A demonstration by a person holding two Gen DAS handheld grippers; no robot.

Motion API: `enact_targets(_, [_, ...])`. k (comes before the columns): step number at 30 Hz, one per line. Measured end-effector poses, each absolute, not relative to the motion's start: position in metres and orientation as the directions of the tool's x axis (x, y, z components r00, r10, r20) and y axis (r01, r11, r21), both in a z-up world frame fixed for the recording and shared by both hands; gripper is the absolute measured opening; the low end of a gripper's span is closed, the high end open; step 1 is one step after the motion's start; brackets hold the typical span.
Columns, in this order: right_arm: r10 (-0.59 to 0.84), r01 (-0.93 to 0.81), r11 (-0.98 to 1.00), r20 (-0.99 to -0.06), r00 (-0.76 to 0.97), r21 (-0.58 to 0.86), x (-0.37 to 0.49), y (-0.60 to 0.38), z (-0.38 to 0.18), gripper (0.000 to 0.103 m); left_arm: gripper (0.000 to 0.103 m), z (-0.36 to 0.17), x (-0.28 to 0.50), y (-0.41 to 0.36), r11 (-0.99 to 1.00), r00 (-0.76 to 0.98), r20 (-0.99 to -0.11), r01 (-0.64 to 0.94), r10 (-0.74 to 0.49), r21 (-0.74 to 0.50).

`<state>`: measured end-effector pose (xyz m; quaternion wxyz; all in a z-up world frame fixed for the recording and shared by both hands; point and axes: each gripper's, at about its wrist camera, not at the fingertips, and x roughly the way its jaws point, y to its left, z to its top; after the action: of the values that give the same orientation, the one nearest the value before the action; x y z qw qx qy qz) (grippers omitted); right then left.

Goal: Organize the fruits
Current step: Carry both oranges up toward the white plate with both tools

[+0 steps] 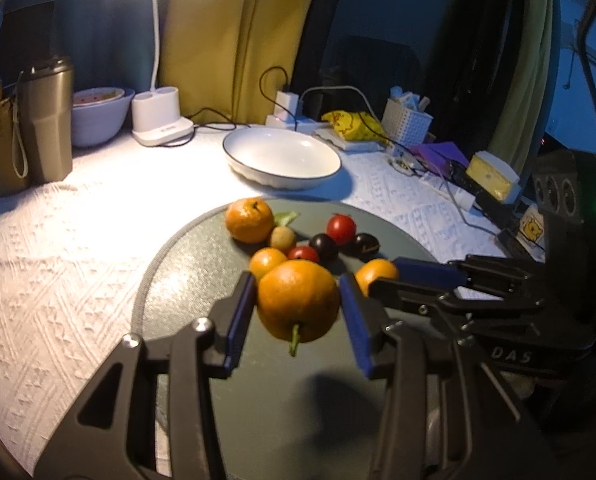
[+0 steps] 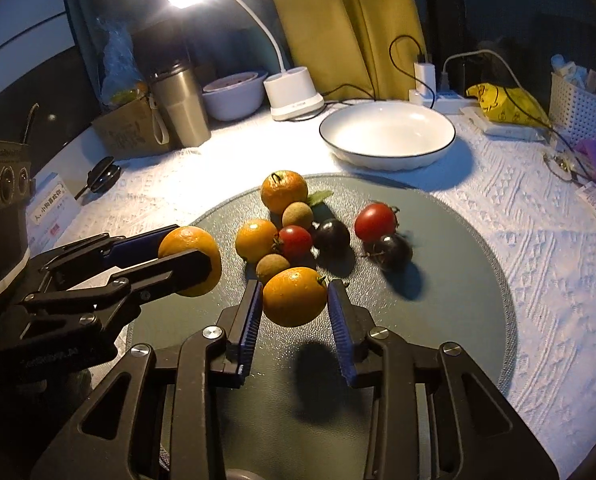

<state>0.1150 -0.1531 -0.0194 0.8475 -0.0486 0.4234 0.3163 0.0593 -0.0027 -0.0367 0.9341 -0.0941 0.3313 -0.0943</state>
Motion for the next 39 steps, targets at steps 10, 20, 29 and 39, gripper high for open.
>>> enact_targets(10, [0.492, -0.578, 0.803, -0.712, 0.502, 0.147, 0.129, -0.156, 0.008, 0.035, 0.044, -0.019, 0.075, 0.005, 0.969, 0.79, -0.571, 0.118, -0.223, -0.215])
enact_targets(20, [0.471, -0.56, 0.821, -0.682, 0.56, 0.108, 0.171, -0.164, 0.023, 0.036, 0.044, -0.007, 0.111, 0.014, 0.972, 0.812, -0.542, 0.133, -0.218, -0.193])
enact_targets(29, [0.465, -0.555, 0.827, -0.666, 0.583, 0.091, 0.214, -0.161, 0.026, 0.036, 0.044, -0.001, 0.151, 0.017, 0.97, 0.818, -0.526, 0.158, -0.234, -0.185])
enact_targets(39, [0.458, -0.552, 0.829, -0.677, 0.576, 0.091, 0.259, -0.155, 0.013, 0.036, 0.044, -0.01, 0.202, 0.022, 0.962, 0.789, -0.553, 0.186, -0.267, -0.198])
